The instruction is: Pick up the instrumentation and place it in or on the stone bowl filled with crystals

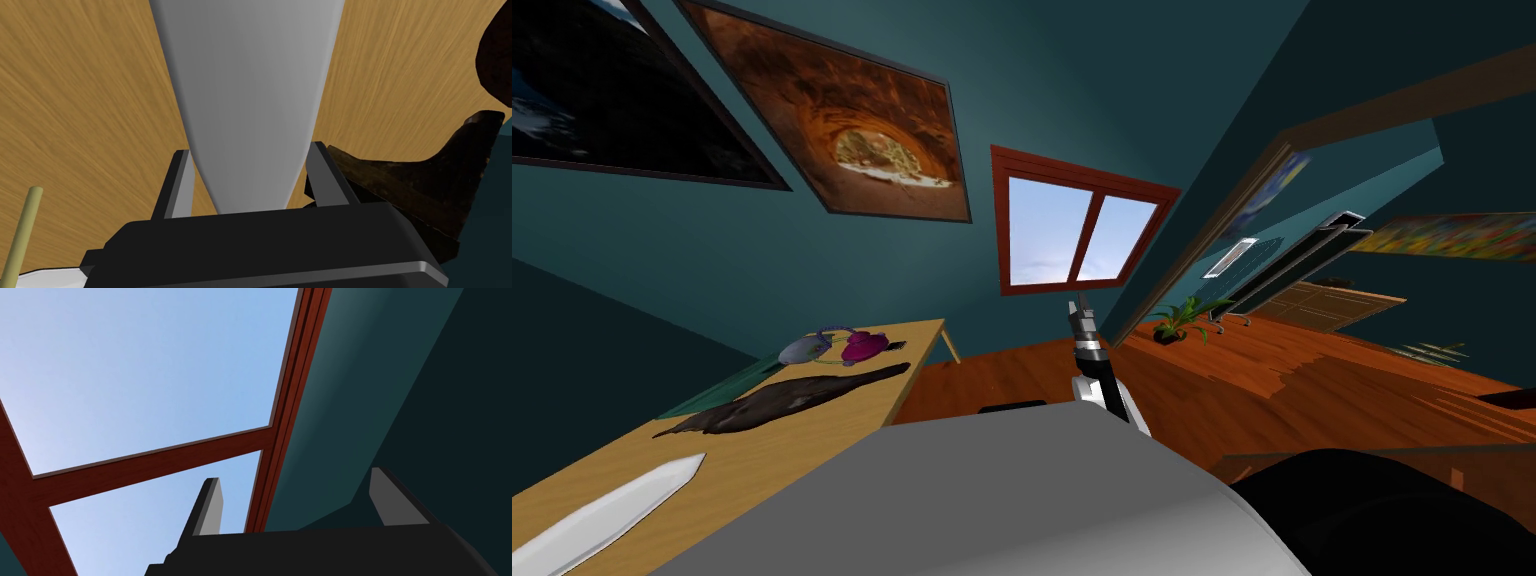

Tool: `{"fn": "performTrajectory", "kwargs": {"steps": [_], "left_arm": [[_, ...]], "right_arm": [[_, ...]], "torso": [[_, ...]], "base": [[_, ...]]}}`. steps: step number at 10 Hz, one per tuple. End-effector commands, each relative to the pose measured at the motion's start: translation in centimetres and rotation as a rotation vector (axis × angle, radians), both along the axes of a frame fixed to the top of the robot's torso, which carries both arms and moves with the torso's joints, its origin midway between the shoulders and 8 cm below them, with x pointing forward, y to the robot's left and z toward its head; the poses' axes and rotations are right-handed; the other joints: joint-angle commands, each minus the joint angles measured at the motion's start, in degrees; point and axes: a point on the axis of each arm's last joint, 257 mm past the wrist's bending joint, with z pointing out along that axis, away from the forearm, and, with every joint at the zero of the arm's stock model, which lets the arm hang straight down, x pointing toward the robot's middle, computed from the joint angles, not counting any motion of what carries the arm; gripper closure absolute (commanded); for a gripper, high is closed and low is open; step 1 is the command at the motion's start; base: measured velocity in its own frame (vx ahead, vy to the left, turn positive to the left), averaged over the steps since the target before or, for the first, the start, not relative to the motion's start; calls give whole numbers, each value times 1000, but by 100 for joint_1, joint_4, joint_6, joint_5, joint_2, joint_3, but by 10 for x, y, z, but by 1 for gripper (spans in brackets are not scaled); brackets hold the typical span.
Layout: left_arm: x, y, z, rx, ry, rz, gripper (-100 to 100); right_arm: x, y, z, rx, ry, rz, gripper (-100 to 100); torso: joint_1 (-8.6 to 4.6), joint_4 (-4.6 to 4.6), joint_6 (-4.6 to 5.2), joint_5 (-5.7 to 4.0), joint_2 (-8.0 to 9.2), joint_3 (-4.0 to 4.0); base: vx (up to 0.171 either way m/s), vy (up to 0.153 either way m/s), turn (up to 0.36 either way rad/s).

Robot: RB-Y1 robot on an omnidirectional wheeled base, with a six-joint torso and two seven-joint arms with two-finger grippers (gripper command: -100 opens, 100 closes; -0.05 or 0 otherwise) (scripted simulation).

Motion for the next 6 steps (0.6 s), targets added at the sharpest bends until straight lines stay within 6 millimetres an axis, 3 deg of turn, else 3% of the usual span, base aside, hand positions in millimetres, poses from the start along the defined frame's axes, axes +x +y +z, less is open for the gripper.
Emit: {"fn": "performTrajectory", "kwargs": {"steps": [1,3,6], "left_arm": [[-11,2,13,13,12,7,100],[-17,3,19,19,19,9,100],[-32,8,41,38,45,3,100]], "right_arm": [[0,0,0,0,0,0,0],[0,0,0,0,0,0,0],[0,0,0,0,0,0,0]], "torso": [[0,0,0,0,0,0],[33,2,-3,3,-1,1],[19,3,0,1,10,6]], "base": [[-34,-206,-21],[-3,-101,1],[-39,-159,-7]]}}
